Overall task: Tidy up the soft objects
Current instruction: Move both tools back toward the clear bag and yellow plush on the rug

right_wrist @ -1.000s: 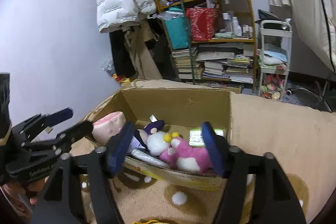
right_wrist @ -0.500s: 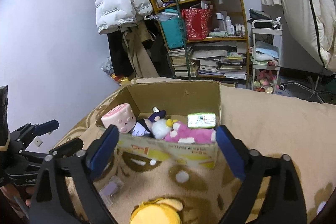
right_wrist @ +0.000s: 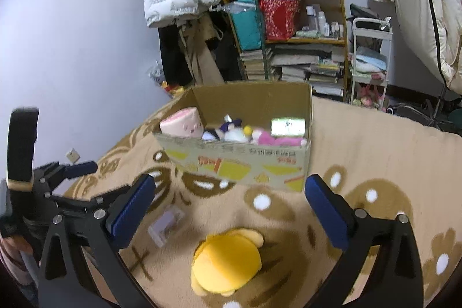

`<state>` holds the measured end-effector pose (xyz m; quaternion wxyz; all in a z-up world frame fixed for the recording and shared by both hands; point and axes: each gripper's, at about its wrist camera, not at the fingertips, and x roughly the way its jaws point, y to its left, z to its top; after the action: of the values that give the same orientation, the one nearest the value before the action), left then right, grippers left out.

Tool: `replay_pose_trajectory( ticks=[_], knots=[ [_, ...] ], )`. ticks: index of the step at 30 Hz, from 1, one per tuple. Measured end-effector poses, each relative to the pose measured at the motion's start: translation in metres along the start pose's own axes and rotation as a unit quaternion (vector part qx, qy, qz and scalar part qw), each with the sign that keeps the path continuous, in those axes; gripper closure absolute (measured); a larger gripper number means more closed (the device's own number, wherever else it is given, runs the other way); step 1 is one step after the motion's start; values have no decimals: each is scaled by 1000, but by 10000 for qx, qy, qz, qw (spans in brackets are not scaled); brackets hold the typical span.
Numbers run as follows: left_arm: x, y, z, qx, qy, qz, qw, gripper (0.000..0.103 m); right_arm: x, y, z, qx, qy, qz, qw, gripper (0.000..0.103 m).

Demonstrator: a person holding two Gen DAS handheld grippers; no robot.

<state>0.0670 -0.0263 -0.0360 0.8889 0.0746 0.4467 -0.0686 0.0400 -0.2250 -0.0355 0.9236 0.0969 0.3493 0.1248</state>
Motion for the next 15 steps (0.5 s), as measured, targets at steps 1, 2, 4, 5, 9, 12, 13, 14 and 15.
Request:
replay_pose_trajectory(
  ticks=[1, 2, 4, 5, 9, 12, 13, 14, 15],
  knots=[
    [3, 2, 0, -63, 73, -44, 9999, 10, 1, 1, -2, -22, 48, -18, 10000, 0],
    [4, 3, 0, -97, 118, -71, 9999, 10, 3, 0, -5, -30, 118, -48, 9999, 0],
    [9, 6, 0, -132, 221, -137, 9996, 10, 6, -2, -7, -40, 254, -46, 9997, 0],
    [12, 7, -1, -138, 272, -144, 9994, 10, 8, -3, -8, -51, 320, -49, 9995, 0],
    [23, 9, -1, -156, 456, -144, 9987, 10, 16, -9, -12, -3, 476, -93, 9988, 0],
    [33, 12, 0, -248, 638, -229, 9974, 10, 24, -14, -15, 104, 645, -87, 9978, 0],
    [36, 13, -1, -276, 690, -245, 9969, 10, 26, -15, -16, 126, 695, -98, 9975, 0],
    [40, 14, 0, -304, 749, -252, 9964, 10, 30, -16, -17, 163, 753, -97, 9970, 0],
    [44, 14, 0, -328, 813, -230, 9959, 10, 31, -17, -18, 186, 781, -91, 9967, 0]
  ],
)
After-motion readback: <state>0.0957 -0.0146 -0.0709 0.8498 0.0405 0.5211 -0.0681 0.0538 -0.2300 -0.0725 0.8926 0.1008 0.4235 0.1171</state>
